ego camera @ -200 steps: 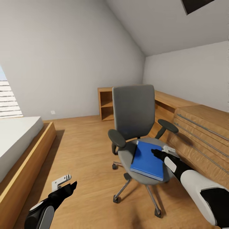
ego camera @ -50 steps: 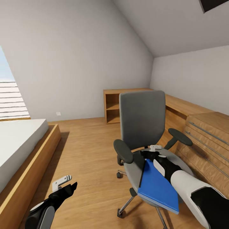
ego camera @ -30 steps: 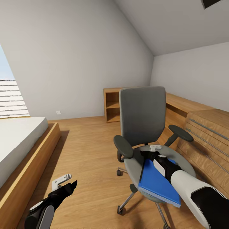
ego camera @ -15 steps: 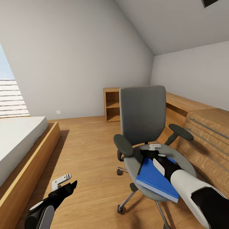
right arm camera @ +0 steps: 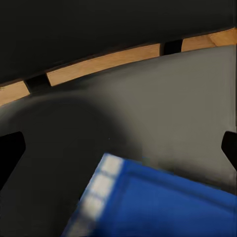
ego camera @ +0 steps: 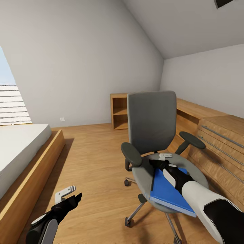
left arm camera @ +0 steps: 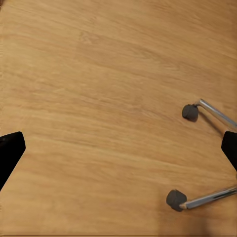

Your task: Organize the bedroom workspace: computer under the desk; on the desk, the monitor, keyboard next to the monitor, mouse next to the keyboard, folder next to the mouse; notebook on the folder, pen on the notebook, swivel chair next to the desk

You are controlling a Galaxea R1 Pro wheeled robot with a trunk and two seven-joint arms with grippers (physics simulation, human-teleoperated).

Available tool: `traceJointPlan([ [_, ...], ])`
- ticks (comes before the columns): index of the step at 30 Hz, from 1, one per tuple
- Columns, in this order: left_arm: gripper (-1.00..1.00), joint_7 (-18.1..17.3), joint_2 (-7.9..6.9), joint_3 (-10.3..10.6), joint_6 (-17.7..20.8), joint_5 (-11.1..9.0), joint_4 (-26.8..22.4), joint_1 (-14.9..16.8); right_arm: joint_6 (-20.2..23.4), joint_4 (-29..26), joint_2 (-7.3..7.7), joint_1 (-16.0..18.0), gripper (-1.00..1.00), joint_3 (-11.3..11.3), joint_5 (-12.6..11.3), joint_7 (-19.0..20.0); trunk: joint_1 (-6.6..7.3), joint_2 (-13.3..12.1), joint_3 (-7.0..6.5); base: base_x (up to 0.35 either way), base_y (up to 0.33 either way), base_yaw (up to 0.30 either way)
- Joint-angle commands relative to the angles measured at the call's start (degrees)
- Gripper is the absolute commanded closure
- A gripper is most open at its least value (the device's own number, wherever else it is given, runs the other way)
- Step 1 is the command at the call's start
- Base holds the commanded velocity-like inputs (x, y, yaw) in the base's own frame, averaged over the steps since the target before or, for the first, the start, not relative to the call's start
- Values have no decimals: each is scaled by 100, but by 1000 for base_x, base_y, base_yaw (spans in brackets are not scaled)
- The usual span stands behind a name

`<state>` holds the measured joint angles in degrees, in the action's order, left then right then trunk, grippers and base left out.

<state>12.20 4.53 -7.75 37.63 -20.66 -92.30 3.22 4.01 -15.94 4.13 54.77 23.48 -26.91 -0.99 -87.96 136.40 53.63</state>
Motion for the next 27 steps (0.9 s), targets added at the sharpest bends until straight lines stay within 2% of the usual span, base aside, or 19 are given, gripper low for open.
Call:
traceJointPlan([
  [1, -100, 41, 4, -6, 25, -61, -8, 3, 27, 100, 7, -2, -100, 25, -51, -15, 2, 2, 7, -159, 0, 0],
  [9, -100, 39, 4, -5, 25, -61, -8, 3, 21, 100, 8, -2, -100, 25, -51, -15, 2, 2, 7, -163, 0, 0],
  [27, -100, 41, 4, -6, 25, -61, -8, 3, 21, 100, 8, -2, -100, 25, -51, -15, 2, 2, 7, -7, 0, 0],
])
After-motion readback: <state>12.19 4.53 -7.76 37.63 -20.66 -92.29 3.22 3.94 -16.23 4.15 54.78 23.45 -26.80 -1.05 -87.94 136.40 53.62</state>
